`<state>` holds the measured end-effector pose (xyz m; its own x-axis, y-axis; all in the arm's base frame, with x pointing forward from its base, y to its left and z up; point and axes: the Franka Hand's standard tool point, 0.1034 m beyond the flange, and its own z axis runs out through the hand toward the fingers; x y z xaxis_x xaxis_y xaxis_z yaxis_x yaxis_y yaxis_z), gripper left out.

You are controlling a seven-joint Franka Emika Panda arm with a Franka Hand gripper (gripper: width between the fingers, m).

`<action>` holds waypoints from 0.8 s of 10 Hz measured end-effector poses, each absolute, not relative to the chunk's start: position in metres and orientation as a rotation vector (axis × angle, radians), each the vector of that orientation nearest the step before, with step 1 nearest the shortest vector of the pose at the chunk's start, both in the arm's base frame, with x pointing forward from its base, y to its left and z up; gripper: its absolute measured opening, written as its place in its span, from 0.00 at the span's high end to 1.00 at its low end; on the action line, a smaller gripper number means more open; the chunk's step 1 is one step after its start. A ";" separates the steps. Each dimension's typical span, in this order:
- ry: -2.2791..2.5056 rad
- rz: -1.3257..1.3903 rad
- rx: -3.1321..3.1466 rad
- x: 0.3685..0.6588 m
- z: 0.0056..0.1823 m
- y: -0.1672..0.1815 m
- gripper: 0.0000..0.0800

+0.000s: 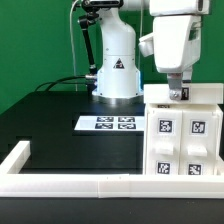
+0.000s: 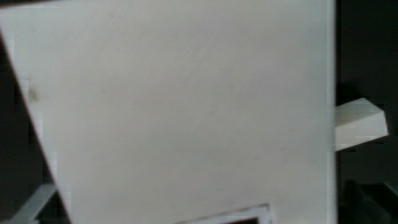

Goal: Assemble cabinet

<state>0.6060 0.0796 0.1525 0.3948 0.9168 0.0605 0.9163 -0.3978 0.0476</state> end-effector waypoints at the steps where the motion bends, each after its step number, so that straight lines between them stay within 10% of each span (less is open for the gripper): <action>1: 1.719 0.120 2.619 0.606 0.152 0.079 0.31; 8: 0.725 0.183 3.073 0.601 0.150 0.080 0.31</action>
Offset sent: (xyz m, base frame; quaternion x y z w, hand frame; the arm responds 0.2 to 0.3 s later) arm 0.0000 0.0000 0.0000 0.0000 0.0000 0.1296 0.9916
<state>0.6011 0.0798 0.1502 0.8882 0.4443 0.1170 0.4467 -0.8947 0.0064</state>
